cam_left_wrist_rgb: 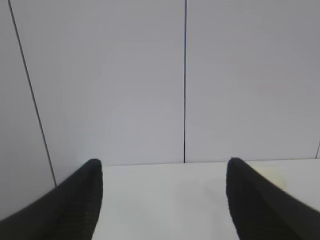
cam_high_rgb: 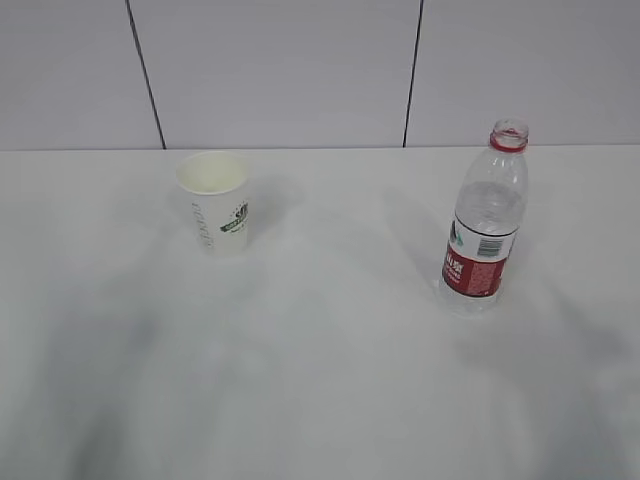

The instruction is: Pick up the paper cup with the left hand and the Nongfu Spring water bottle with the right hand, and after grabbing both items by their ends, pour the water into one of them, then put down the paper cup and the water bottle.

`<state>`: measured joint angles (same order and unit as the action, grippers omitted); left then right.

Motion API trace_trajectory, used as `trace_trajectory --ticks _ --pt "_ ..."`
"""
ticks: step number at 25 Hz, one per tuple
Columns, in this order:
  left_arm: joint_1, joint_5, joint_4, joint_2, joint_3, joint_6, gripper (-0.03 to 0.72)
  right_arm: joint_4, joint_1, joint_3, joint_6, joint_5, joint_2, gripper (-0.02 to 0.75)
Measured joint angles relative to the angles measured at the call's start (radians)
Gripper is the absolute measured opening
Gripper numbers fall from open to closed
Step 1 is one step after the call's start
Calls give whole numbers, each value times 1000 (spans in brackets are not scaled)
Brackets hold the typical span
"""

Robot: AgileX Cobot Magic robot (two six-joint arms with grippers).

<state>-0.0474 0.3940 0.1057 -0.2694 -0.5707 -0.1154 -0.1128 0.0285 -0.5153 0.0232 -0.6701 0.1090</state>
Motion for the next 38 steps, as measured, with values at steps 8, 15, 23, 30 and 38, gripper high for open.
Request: trace_trajectory --ticks 8,15,23,30,38 --pt "0 -138 2 -78 0 0 569 0 0 0 2 161 104 559" --pt "0 -202 2 -154 0 0 569 0 0 0 2 272 182 554" --pt "0 -278 2 -234 0 0 569 0 0 0 2 436 244 554" --pt "0 -360 8 -308 0 0 568 0 0 0 2 499 300 554" --pt "0 -458 11 -412 0 0 568 0 -11 0 2 536 390 554"
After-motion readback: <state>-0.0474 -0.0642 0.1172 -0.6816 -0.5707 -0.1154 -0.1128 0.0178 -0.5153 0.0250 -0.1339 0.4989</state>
